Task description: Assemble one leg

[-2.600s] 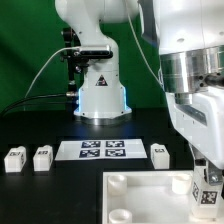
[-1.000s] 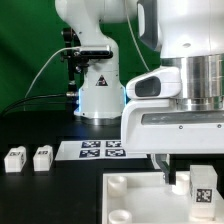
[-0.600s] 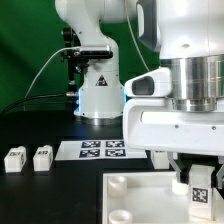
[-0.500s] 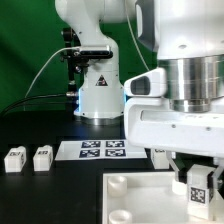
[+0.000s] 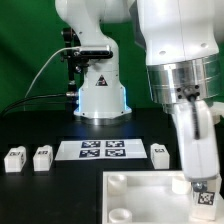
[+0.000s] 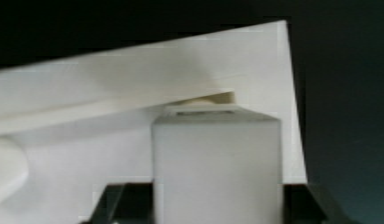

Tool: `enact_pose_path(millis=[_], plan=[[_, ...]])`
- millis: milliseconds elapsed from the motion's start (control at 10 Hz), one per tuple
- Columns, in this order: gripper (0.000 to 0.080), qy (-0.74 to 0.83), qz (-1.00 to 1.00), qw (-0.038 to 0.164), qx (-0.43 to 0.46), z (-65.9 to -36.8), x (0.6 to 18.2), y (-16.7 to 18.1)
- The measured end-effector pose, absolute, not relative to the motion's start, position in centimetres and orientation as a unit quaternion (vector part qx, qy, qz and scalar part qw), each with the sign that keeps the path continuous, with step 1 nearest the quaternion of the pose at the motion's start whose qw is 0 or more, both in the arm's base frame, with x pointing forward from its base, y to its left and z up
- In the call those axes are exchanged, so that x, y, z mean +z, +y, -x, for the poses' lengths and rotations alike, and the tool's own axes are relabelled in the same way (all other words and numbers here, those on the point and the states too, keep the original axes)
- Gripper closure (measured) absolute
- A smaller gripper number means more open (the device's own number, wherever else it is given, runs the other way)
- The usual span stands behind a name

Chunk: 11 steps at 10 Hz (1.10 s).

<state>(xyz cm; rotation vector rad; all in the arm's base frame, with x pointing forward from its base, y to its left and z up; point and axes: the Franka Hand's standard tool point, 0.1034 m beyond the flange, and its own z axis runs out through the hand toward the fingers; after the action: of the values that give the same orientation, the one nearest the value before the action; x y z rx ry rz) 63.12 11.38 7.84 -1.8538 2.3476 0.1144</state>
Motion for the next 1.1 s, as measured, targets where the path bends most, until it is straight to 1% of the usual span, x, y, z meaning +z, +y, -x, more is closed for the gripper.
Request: enact_pose_path(millis=[300, 400, 500, 600, 700, 800, 1000, 1100], plan=[[0.0497, 0.77, 0.632, 0.074, 0.037, -63.1, 7.8, 11.5], [0.032, 0.748, 0.659, 0.073, 0.033, -63.1, 7.7, 11.4], [0.0185, 0.675, 0.734, 0.074, 0.025, -63.0, 7.4, 11.2], [0.0185, 0.618, 0.783, 0.073, 0.021, -62.8, 6.9, 11.4], [0.016, 0.559, 0.826, 0.071, 0.016, -62.7, 6.7, 11.6], [0.0153, 0.542, 0.838, 0.072, 0.014, -62.7, 6.8, 11.5], [0.0153, 0.448, 0.891, 0.072, 0.006, -62.7, 6.7, 11.3], [0.015, 0.387, 0.92, 0.065, 0.003, -62.7, 6.8, 11.3]])
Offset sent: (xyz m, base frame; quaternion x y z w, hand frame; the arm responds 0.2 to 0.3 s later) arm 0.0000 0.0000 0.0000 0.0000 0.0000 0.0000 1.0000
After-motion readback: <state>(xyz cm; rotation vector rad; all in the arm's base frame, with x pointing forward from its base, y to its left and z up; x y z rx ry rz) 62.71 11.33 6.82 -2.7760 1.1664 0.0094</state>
